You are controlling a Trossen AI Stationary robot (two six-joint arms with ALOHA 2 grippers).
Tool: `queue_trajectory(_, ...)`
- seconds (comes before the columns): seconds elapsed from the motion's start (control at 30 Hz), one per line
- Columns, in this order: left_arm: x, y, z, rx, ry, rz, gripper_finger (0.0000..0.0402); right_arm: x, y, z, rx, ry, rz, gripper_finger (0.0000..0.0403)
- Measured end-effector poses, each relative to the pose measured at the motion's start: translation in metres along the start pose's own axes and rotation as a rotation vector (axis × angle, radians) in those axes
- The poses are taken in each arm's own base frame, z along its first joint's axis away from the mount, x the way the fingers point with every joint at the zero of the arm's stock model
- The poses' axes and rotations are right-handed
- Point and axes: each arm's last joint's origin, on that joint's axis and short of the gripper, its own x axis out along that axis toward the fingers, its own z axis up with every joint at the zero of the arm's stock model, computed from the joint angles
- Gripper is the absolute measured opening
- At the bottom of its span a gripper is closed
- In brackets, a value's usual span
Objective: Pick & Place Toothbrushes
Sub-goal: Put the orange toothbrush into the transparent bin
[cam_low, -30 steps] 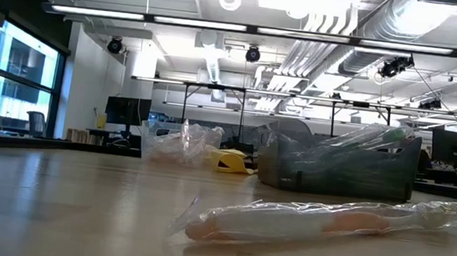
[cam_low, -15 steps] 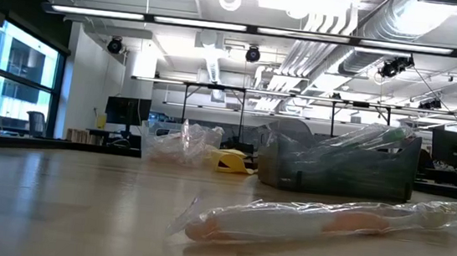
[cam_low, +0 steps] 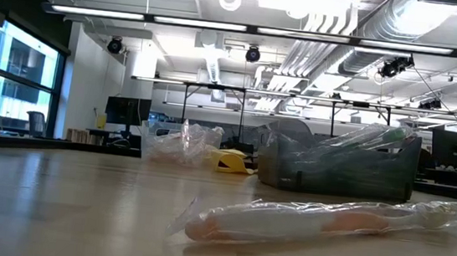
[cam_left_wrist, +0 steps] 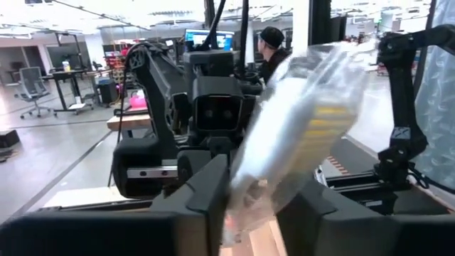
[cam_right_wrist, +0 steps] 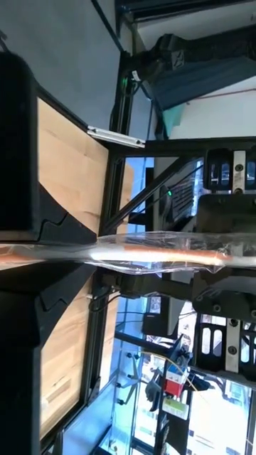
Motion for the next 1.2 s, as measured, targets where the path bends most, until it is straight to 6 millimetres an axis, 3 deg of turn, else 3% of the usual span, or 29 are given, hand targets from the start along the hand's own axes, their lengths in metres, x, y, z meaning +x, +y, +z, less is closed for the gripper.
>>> queue_trajectory(0.27, 0.0001, 0.0004, 0.0, 0.005, 0.0, 0.005, 0.0017, 0.0, 0.0001, 0.0, -0.003, 0.0, 0.002, 0.0015)
queue_trajectory(0.6, 0.0, 0.0007, -0.0002, 0.008, 0.004, 0.018, 0.001, -0.0001, 0.0, -0.0004, -0.005, 0.005, 0.0, 0.0018)
queue_trajectory(0.9, -0.0001, 0.0011, -0.0013, 0.014, 0.018, 0.045, 0.001, -0.0003, -0.0009, 0.0005, -0.022, -0.001, -0.012, 0.012)
queue_trajectory(1.2, -0.003, 0.004, -0.0018, 0.057, 0.061, 0.112, 0.001, -0.0063, 0.0036, -0.0049, -0.033, 0.078, -0.065, 0.0262)
